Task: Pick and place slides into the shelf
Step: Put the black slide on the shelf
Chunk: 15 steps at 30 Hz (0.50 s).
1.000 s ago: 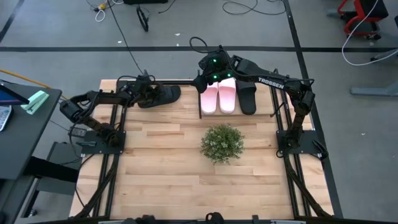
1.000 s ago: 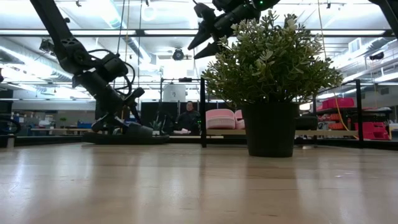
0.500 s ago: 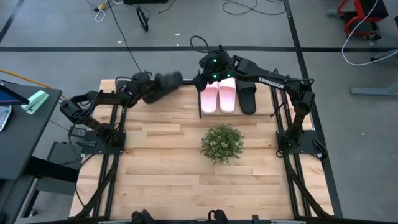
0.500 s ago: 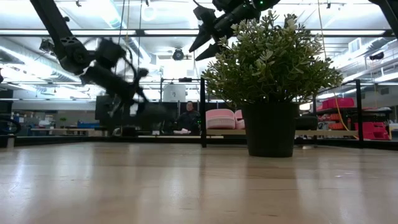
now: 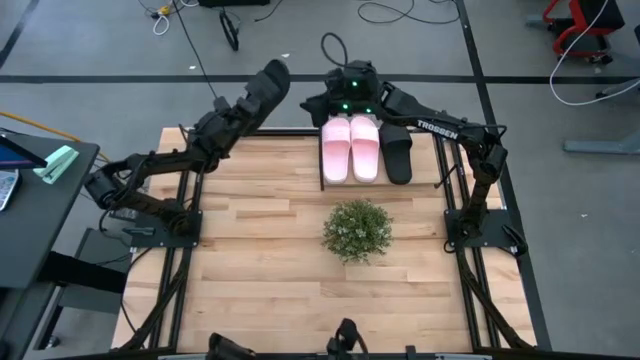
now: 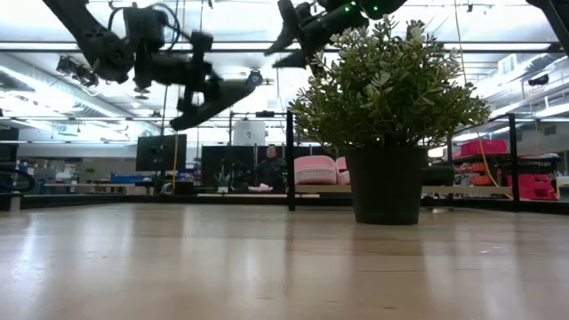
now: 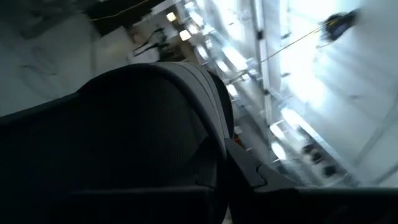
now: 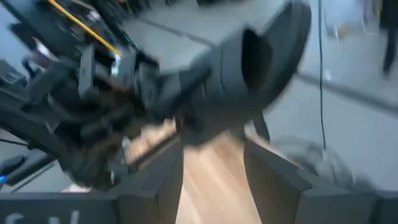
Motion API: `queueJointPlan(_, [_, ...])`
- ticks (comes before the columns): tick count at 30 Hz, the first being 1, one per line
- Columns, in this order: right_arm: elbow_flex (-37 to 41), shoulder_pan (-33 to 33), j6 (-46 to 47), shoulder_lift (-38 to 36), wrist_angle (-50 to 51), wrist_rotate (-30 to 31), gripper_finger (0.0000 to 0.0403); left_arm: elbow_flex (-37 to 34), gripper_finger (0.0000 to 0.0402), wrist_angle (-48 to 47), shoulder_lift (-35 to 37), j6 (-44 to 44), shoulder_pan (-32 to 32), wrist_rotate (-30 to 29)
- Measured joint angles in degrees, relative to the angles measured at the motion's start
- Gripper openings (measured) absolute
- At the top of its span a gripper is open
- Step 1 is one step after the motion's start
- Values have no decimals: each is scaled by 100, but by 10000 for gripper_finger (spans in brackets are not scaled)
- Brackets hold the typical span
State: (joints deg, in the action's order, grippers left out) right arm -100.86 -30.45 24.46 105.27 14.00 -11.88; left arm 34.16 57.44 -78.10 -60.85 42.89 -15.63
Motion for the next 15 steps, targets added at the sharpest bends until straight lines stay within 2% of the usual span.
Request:
queueJointPlan(7, [0, -99, -308, -2, -1002, 477, 174, 407, 13, -11, 142, 386, -682, -779])
queueJointPlan(15, [0, -339, -310, -2, -1307, 551, 174, 1041, 13, -30, 140, 1216, -1220, -855])
